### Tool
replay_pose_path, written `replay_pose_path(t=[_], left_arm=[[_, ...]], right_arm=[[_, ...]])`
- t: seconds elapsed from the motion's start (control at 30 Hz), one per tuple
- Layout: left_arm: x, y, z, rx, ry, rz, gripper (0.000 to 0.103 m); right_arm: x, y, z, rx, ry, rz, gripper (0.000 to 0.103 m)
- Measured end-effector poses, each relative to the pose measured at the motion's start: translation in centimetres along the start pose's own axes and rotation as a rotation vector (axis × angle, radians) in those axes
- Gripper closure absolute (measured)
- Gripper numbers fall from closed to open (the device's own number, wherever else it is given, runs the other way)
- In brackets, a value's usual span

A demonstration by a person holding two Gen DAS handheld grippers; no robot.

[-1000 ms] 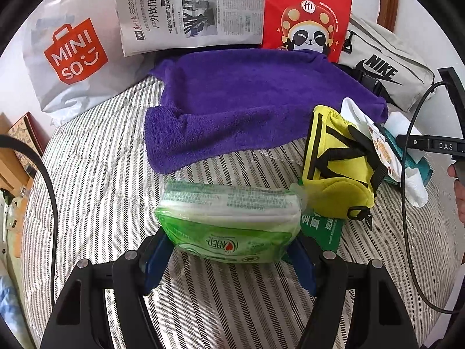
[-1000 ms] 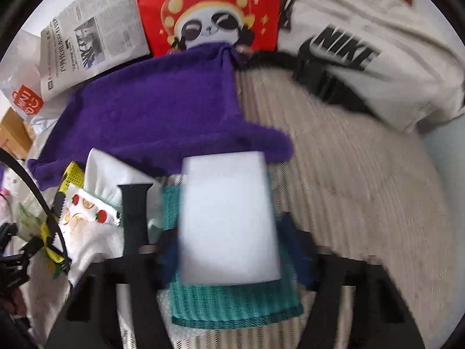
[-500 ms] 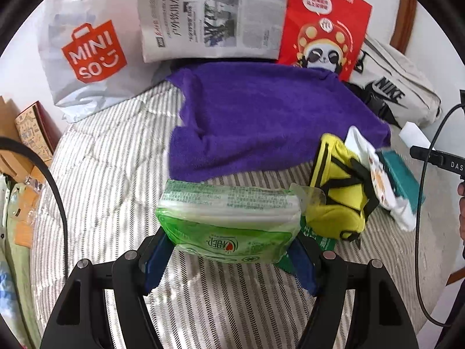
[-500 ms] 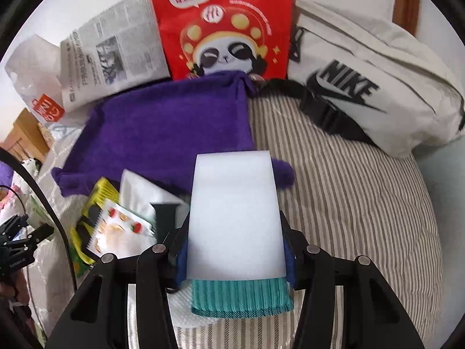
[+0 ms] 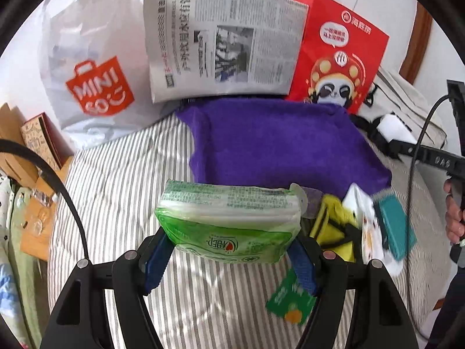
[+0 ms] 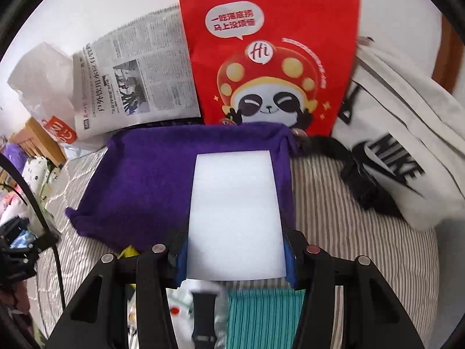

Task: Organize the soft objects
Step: 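Set the green pack on the purple towel with the left tool while the right tool sets the sponge there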

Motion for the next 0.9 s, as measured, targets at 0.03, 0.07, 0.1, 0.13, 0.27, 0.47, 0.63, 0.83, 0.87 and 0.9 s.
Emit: replay_pose_path(t=[0.03, 0.07, 0.1, 0.13, 0.27, 0.47, 0.63, 0.83, 0.87, 0.9], left_arm=[[0.2, -0.6, 0.0, 0.002, -0.002, -0.003, 0.032], [0.4, -1.1, 0.0, 0.002, -0.006, -0.005, 0.032], [0.9, -1.9, 0.0, 0.001, -0.010, -0.006, 0.032], [1.4, -2.4, 0.0, 0.000, -0.013, -0.005, 0.032], [3.5, -4.4, -0.2, -0.014, -0.007, 0.006, 0.032], [7.1, -7.3, -0.7, -0.019, 0.011, 0.026, 0.032], [9.7, -8.6, -0.8, -0.009, 0.000, 0.052, 0.032], [11.2, -9.0, -0.5, -0.020, -0.002, 0.059, 0.032], [11.4, -9.0, -0.5, -0.016, 0.001, 0.062, 0.032], [11.6, -9.1, -0.5, -0.016, 0.010, 0.068, 0.032]], right_arm=[[0.6, -0.4, 0.1, -0.003, -0.004, 0.004, 0.053], [1.1, -0.8, 0.1, -0.004, -0.011, 0.005, 0.053], [1.7, -1.0, 0.0, -0.002, -0.011, 0.010, 0.053], [2.4, -1.3, -0.1, -0.001, -0.006, 0.022, 0.053], [5.4, -2.2, -0.7, -0.013, 0.017, 0.052, 0.053], [9.6, -3.5, -2.3, 0.022, 0.026, 0.087, 0.053], [12.2, -4.2, -2.4, 0.024, 0.035, 0.126, 0.053], [14.2, -4.4, -2.6, 0.022, 0.034, 0.163, 0.053], [14.4, -4.3, -2.6, 0.020, 0.034, 0.171, 0.052], [14.4, -4.3, -2.6, 0.013, 0.037, 0.165, 0.052]])
Point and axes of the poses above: each gripper's, at about its wrist camera, not at the fingertips, and x roughly the way its jaws point, z to its left, y to its underside, the point moved 5 cm from there along x, roughly the way its jaws point, and after that the axes turned 5 degrees about -y, right-handed, at the moved point
